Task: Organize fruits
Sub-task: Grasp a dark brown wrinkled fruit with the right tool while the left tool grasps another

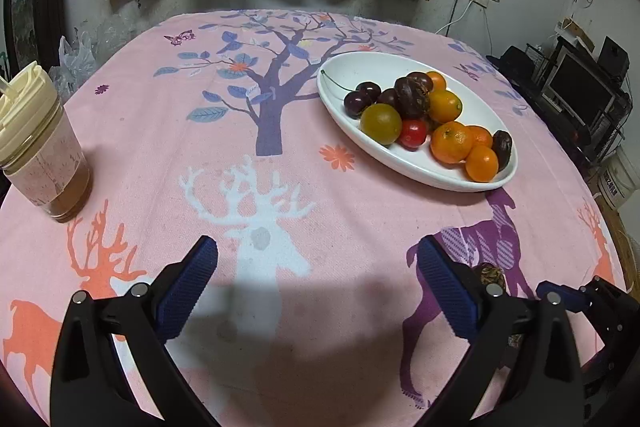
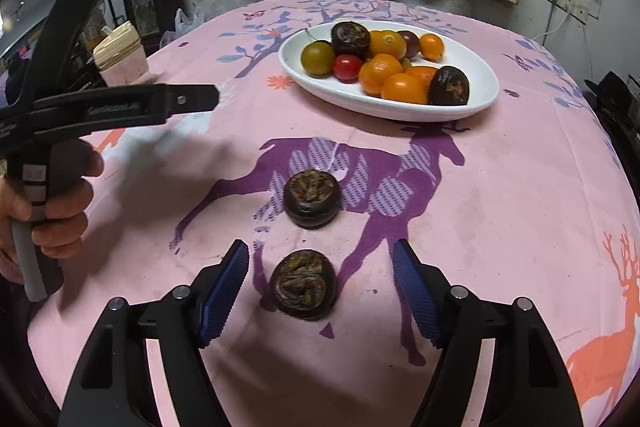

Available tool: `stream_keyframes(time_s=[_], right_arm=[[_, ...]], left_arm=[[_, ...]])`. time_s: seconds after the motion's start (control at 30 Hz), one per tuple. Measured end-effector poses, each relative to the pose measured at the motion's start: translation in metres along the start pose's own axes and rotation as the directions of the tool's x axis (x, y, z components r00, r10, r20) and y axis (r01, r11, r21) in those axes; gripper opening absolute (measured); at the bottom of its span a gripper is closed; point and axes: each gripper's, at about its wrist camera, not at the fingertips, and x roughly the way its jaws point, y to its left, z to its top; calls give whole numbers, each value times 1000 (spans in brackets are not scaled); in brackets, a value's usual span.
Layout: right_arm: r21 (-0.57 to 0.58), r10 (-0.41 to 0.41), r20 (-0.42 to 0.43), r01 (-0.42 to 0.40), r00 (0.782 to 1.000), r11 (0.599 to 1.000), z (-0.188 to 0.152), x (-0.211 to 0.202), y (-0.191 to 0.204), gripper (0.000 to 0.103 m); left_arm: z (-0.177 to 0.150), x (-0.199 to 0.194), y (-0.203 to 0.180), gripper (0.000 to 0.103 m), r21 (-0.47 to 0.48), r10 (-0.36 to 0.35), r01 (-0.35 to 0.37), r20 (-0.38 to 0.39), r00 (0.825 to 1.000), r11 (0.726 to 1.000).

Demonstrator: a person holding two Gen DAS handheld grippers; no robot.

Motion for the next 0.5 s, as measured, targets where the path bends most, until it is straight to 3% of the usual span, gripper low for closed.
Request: stream_keyframes(time_s=[0.1, 0.5], right_arm=[[-8, 2, -16, -2, 1000, 1000, -1, 0, 3, 66], [-48, -6, -44, 4, 999, 999, -9, 0, 12, 60]], left_arm=[[-1, 3, -1, 98, 5, -3, 3, -11, 1000, 1000], [-3, 10, -1, 98, 12, 15, -15, -31, 999, 1000]])
